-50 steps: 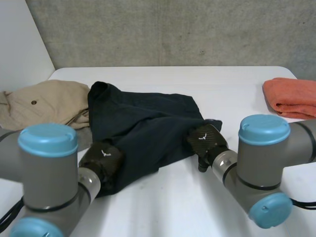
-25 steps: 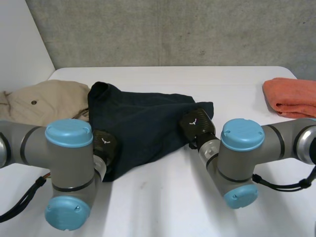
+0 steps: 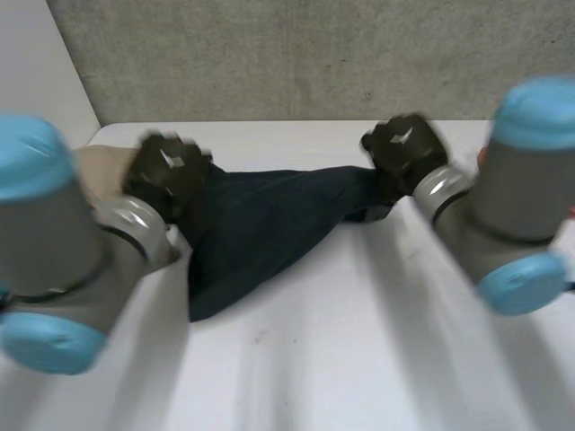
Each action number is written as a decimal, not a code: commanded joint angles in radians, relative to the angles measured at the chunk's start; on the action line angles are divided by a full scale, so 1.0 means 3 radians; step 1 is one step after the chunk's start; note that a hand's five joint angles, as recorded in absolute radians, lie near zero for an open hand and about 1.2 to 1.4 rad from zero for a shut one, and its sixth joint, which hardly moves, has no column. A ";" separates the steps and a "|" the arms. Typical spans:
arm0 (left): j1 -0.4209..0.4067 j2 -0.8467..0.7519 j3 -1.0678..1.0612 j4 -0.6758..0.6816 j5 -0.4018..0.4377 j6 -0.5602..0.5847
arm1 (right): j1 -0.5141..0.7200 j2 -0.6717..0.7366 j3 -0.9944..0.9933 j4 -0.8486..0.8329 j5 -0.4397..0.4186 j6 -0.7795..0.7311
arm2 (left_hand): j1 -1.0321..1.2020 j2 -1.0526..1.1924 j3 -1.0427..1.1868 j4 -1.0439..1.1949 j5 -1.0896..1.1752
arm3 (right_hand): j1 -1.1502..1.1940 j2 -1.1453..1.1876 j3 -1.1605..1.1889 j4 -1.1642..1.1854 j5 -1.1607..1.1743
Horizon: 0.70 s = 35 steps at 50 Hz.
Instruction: Fold the laundry.
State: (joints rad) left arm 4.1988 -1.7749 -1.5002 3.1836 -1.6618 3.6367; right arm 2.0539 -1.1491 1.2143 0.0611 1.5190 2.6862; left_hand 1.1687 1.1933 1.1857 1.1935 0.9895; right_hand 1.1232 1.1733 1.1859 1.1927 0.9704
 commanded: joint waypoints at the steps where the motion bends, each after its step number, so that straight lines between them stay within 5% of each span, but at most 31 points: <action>1: 0.0137 0.0930 0.0220 -0.0743 0.0282 -0.0684 | -0.0316 -0.0628 -0.0570 0.1288 -0.0287 0.0015 | 0.0759 0.0677 0.0702 0.0676 0.0774 | 0.0910 0.0743 0.0701 0.0679 0.0838; 6: 0.0127 0.0957 0.0189 -0.0974 0.0559 -0.0817 | -0.0363 -0.0690 -0.0734 0.1830 -0.0512 -0.0001 | 0.0759 0.0677 0.0702 0.0676 0.0774 | 0.0910 0.0743 0.0701 0.0679 0.0838; 9: 0.0111 0.0717 0.0087 -0.0968 0.0677 -0.0843 | -0.0317 -0.0583 -0.0597 0.1969 -0.0543 -0.0006 | -0.0937 -0.1019 -0.0994 -0.1020 -0.0922 | 0.0910 0.0743 0.0701 0.0679 0.0838; 15: -0.0057 0.0145 -0.0041 -0.0968 0.0702 -0.1001 | -0.0317 -0.0506 -0.0158 0.1598 -0.0339 -0.0031 | -0.2778 -0.2860 -0.2835 -0.2861 -0.2763 | 0.0910 0.0743 0.0701 0.0679 0.0838; 23: -0.0420 -0.0280 -0.0097 -0.1004 0.0682 -0.1032 | -0.0383 -0.0562 0.0180 0.0973 -0.0068 -0.0067 | -0.2500 -0.2582 -0.2557 -0.2583 -0.2485 | 0.0910 0.0743 0.0701 0.0679 0.0838; 35: -0.1059 -0.0715 -0.0026 -0.0913 0.0447 -0.0848 | -0.0393 -0.0526 0.0442 0.0778 -0.0027 -0.0057 | -0.1863 -0.1945 -0.1919 -0.1946 -0.1847 | 0.0910 0.0743 0.0701 0.0679 0.0838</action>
State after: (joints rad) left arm 3.9685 -1.9207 -1.5218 2.8870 -1.4795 3.3366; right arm 1.9417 -1.3137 1.3296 0.3062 1.5104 2.6637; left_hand 0.5085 0.5101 0.5105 0.5172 0.3431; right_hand 1.1232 1.1733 1.1862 1.1929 0.9926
